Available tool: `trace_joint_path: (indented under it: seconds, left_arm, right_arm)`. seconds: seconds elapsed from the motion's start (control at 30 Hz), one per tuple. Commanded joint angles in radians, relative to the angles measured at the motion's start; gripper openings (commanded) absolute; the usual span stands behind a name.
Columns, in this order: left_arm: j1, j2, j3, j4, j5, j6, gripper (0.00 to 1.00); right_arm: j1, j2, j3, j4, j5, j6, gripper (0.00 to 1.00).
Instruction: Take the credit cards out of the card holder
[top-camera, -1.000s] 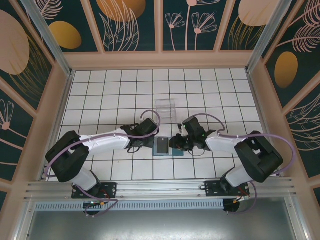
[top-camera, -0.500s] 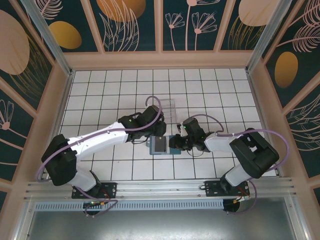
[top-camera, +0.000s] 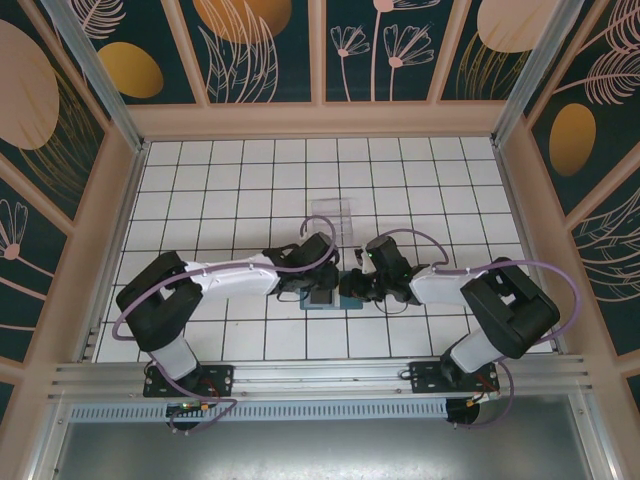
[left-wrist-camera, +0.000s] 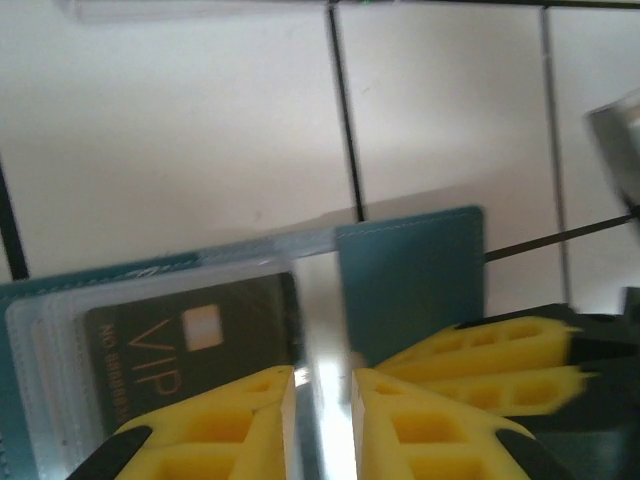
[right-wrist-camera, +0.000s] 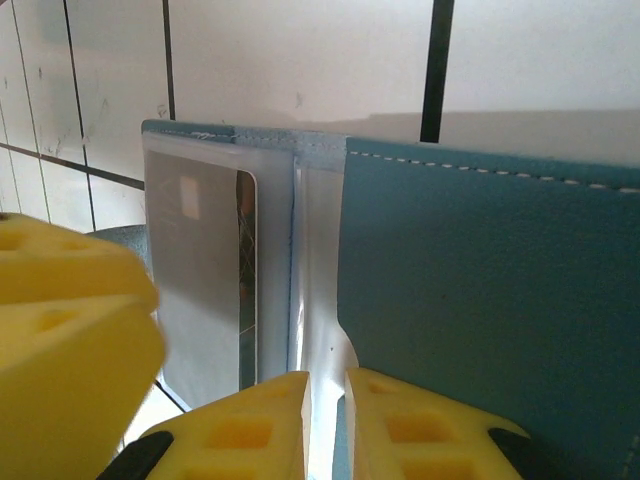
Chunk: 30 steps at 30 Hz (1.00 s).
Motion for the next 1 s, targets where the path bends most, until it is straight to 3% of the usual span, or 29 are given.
trace_joint_path:
  seconds: [0.0, 0.5, 0.97]
  left_arm:
    - [0.021, -0.01, -0.053, 0.079, 0.009, -0.05, 0.21]
    - [0.043, -0.138, -0.196, 0.034, -0.059, -0.044, 0.17]
    - [0.051, -0.143, -0.236, 0.08, -0.045, -0.04, 0.18]
  right_arm:
    - [-0.005, -0.006, -0.01, -0.094, 0.033, -0.009, 0.18]
    - [-0.001, 0.011, 0.014, -0.13, 0.038, -0.018, 0.18]
    - [0.031, 0.044, 0.055, -0.151, 0.037, -0.018, 0.18]
